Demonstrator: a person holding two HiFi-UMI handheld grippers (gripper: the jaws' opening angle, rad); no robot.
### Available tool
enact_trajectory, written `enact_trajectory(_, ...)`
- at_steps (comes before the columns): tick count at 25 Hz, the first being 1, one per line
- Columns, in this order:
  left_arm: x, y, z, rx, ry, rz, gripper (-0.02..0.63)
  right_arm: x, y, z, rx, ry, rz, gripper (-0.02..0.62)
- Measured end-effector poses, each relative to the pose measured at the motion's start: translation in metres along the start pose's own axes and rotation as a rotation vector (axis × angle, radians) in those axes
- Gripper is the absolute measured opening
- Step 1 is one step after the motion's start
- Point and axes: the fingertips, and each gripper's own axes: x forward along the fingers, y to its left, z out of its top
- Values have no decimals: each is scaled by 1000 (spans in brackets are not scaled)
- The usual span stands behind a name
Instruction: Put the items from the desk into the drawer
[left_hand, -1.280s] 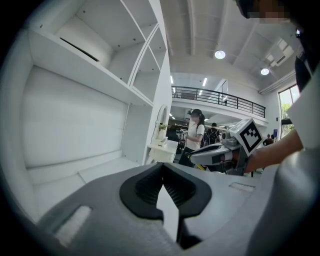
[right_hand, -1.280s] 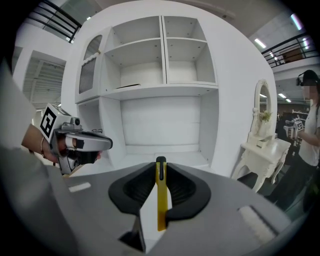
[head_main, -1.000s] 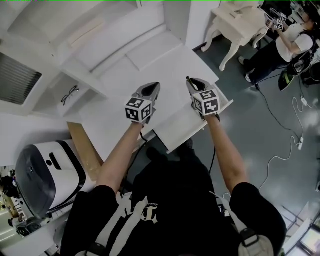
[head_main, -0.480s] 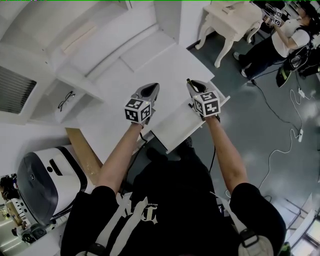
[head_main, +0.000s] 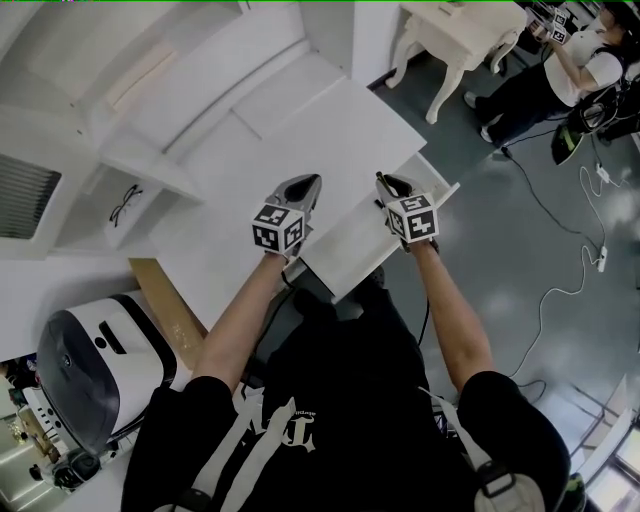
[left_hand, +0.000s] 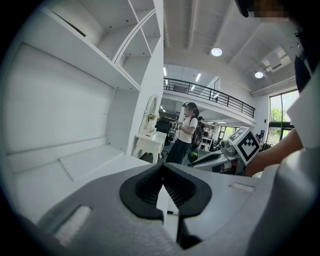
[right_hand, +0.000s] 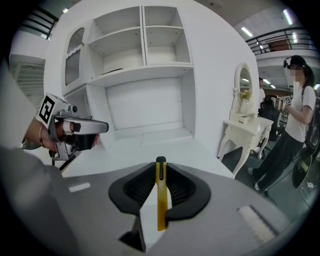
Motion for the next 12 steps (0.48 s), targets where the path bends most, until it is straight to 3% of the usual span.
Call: enact_trajectory(12,14,-5,-54,-59,71,-26,5,24,-3,-111,95,190,2,67)
